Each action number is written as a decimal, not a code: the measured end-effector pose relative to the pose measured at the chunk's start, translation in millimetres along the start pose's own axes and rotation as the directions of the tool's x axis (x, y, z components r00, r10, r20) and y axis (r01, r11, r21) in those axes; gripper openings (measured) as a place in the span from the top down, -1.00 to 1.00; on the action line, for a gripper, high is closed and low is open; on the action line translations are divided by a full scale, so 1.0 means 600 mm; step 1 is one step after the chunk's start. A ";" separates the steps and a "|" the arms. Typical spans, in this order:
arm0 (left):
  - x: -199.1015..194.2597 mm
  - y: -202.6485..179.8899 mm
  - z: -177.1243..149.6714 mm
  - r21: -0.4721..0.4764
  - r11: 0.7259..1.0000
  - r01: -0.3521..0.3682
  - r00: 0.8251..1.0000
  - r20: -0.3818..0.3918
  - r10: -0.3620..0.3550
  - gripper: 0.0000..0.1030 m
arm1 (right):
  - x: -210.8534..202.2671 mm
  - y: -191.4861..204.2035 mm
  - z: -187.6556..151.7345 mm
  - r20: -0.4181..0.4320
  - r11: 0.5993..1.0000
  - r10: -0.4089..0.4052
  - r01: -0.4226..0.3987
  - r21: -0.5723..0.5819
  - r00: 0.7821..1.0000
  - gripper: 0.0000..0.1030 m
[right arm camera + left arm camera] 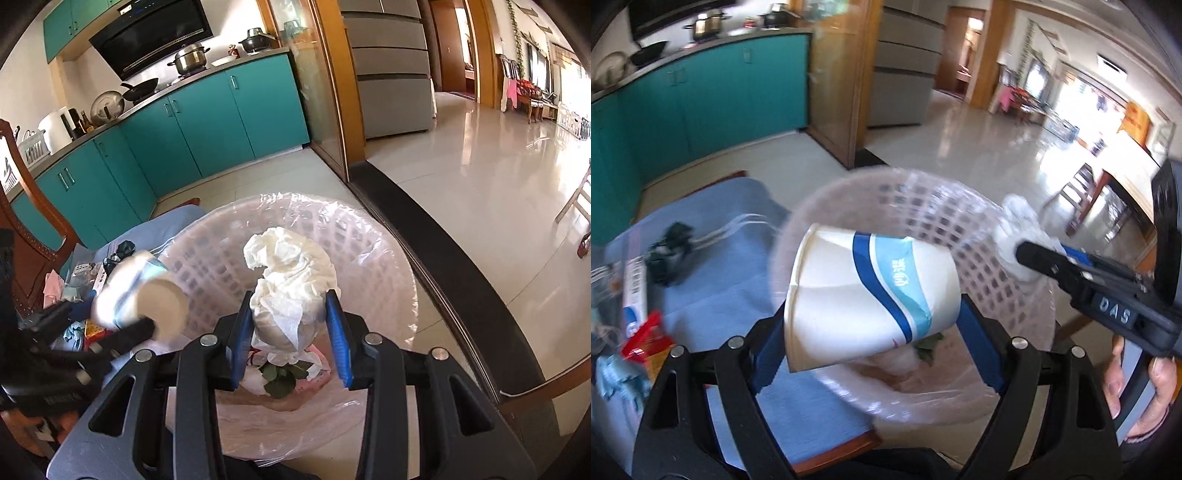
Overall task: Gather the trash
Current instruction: 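Carry cup and tissue over the basket and open both tools to drop them, then lower the right tool onto the red snack packet and close on it, then lift the red packet with the right tool while the left tool grasps the blue cloth, then carry packet and blue cloth over the basket and open both tools to drop them, then lower the right tool onto the white medicine box and close on it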
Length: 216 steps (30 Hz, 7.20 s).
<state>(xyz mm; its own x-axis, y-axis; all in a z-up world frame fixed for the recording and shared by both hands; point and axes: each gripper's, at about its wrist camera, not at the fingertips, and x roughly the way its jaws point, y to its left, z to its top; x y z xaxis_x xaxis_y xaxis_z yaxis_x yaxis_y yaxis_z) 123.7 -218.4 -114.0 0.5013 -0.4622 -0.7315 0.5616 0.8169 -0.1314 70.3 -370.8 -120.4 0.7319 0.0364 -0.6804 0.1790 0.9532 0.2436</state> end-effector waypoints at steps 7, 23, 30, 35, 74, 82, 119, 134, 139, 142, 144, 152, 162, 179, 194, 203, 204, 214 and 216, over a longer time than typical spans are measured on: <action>-0.008 0.018 -0.018 0.002 0.999 -0.042 0.999 0.001 0.042 -0.82 | 0.016 0.019 0.002 -0.026 1.000 -0.009 0.009 -0.020 1.000 -0.10; -0.184 0.240 -0.108 -0.272 0.875 -0.401 0.908 0.007 0.419 -0.90 | 0.051 0.229 0.019 -0.073 0.976 0.038 -0.053 -0.211 0.997 -0.58; -0.233 0.316 -0.191 -0.388 0.820 -0.421 0.898 -0.052 0.437 -0.90 | 0.104 0.387 0.001 -0.138 0.928 0.126 -0.166 -0.335 0.982 -0.58; -0.255 0.337 -0.231 -0.410 0.802 -0.435 0.891 -0.071 0.447 -0.90 | 0.178 0.461 -0.028 -0.232 0.916 0.160 -0.232 -0.327 0.959 -0.58; -0.228 0.347 -0.265 -0.443 0.791 -0.423 0.904 -0.141 0.404 -0.90 | 0.188 0.490 -0.076 -0.265 0.855 0.162 -0.269 -0.443 0.951 0.20; -0.211 0.338 -0.260 -0.419 0.802 -0.426 0.904 -0.158 0.398 -0.90 | 0.179 0.459 -0.074 -0.293 0.860 0.153 -0.273 -0.431 0.944 0.20; -0.079 0.448 -0.146 -0.484 0.775 -0.407 0.913 -0.204 0.352 -0.86 | 0.142 0.373 -0.064 -0.308 0.828 0.120 -0.267 -0.494 0.944 -0.65; -0.109 0.446 -0.184 -0.490 0.806 -0.332 0.943 -0.163 0.290 0.10 | 0.166 0.423 -0.134 -0.345 0.754 0.077 -0.281 -0.594 0.936 -0.18; -0.153 0.435 -0.198 -0.500 0.811 -0.304 0.952 -0.124 0.280 0.11 | 0.165 0.425 -0.133 -0.362 0.768 0.099 -0.302 -0.564 0.927 0.21; -0.190 0.431 -0.199 -0.503 0.808 -0.306 0.949 -0.100 0.298 0.10 | 0.151 0.423 -0.127 -0.351 0.769 0.120 -0.311 -0.558 0.928 0.27; -0.208 0.420 -0.197 -0.500 0.806 -0.316 0.944 -0.081 0.320 0.10 | 0.141 0.423 -0.119 -0.332 0.771 0.128 -0.304 -0.560 0.935 0.31; -0.237 0.392 -0.180 -0.469 0.814 -0.344 0.931 -0.056 0.361 0.10 | 0.106 0.403 -0.096 -0.277 0.798 0.181 -0.306 -0.520 0.944 0.42; -0.241 0.341 -0.161 -0.418 0.840 -0.346 0.929 -0.028 0.369 0.10 | 0.070 0.370 -0.063 -0.196 0.835 0.221 -0.289 -0.467 0.955 0.47; -0.150 0.139 -0.011 -0.134 0.985 -0.105 0.990 0.080 0.117 0.09 | -0.056 0.144 0.019 0.093 0.957 0.068 -0.039 -0.287 0.993 0.47; -0.002 0.009 0.032 0.023 1.000 0.015 1.000 -0.011 -0.015 -0.62 | -0.045 0.010 0.007 0.073 0.993 -0.035 0.043 -0.106 0.997 0.46; -0.082 0.112 0.005 -0.084 0.944 -0.319 0.942 0.082 0.326 -0.79 | -0.004 0.064 0.010 0.043 0.986 -0.060 0.066 -0.156 0.997 -0.55; -0.091 0.122 -0.002 -0.081 0.929 -0.362 0.925 0.092 0.368 -0.79 | -0.001 0.074 0.012 0.052 0.984 -0.066 0.073 -0.161 0.996 -0.59; -0.163 0.261 -0.056 -0.232 0.833 -0.502 0.850 0.044 0.524 -0.80 | 0.023 0.193 0.024 0.028 0.960 0.003 0.005 -0.281 1.000 -0.67; -0.179 0.294 -0.075 -0.289 0.818 -0.498 0.850 0.025 0.527 -0.80 | 0.029 0.220 0.023 0.014 0.952 0.027 -0.022 -0.305 1.000 -0.67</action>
<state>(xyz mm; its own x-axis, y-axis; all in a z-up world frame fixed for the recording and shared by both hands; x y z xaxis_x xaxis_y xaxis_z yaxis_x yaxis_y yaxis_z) 139.4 -9.0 -88.8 0.7385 0.0286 -0.6737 0.0192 0.9978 0.0634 116.0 -248.3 -90.6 0.7455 0.0585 -0.6639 -0.0460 0.9983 0.0362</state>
